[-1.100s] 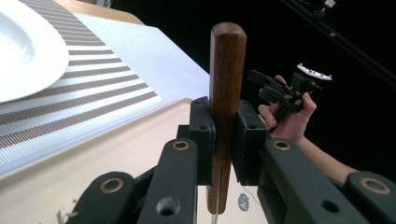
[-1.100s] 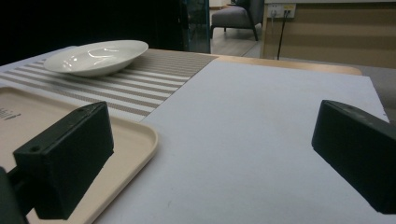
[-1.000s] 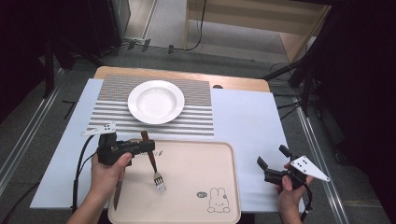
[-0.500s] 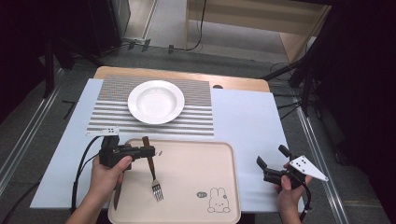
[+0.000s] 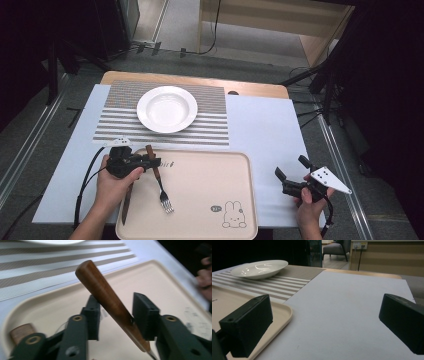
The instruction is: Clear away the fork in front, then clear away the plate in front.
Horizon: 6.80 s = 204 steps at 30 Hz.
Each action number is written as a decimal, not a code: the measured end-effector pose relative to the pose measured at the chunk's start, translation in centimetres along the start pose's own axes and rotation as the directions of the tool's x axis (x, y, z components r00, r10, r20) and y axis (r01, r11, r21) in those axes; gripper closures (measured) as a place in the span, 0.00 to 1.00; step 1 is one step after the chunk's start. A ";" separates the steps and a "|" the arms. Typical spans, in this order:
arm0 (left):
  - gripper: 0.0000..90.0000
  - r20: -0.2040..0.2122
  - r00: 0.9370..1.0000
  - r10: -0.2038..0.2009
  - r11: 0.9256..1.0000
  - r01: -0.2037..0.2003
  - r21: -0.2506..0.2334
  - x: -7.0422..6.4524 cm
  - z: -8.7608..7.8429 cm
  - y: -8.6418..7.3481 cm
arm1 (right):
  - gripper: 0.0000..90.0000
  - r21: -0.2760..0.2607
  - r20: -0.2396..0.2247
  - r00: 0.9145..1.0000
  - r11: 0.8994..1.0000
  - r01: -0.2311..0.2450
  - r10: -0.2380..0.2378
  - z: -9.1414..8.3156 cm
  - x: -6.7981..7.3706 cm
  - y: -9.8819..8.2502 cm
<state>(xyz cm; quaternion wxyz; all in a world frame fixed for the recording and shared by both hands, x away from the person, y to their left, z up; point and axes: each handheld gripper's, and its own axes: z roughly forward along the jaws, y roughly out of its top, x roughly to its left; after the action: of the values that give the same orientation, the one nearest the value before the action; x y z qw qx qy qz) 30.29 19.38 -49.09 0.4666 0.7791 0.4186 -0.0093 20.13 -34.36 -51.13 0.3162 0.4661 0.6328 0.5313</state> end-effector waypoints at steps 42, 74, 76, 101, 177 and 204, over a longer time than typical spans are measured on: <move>0.99 -0.076 0.955 0.286 0.938 -0.263 0.225 -4.2 0.5 -1.2 | 0.00 0.004 0.004 1.000 1.000 0.002 -0.002 0.0 0.0 -0.1; 0.99 -0.049 0.971 0.233 0.946 -0.215 0.242 -2.8 -0.2 -2.2 | 0.00 0.008 0.000 1.000 1.000 0.005 -0.005 0.1 0.0 -0.1; 0.99 -0.048 0.971 0.233 0.949 -0.216 0.231 -2.8 -0.2 -2.1 | 0.00 0.010 0.003 1.000 1.000 0.007 -0.007 0.1 0.0 -0.1; 0.56 -0.020 0.990 0.140 0.990 -0.139 0.018 -2.1 -1.8 -0.1 | 0.00 0.024 0.016 1.000 0.999 0.024 -0.025 0.2 0.3 -0.1; 0.00 -0.061 0.997 0.056 0.988 -0.064 -0.139 3.1 -2.3 8.7 | 0.00 0.009 0.004 0.998 0.998 0.056 -0.056 0.3 0.6 -0.3; 0.00 -0.118 0.993 0.000 0.991 -0.015 -0.130 6.7 -0.1 11.6 | 0.00 0.011 -0.006 0.998 0.998 0.055 -0.055 0.3 0.6 -0.3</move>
<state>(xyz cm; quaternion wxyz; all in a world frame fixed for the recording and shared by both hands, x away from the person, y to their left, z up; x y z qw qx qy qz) 42.27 21.27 -43.47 0.4911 0.7477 0.4420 0.0657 20.11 -33.72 -51.41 0.3263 0.4489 0.6491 0.5203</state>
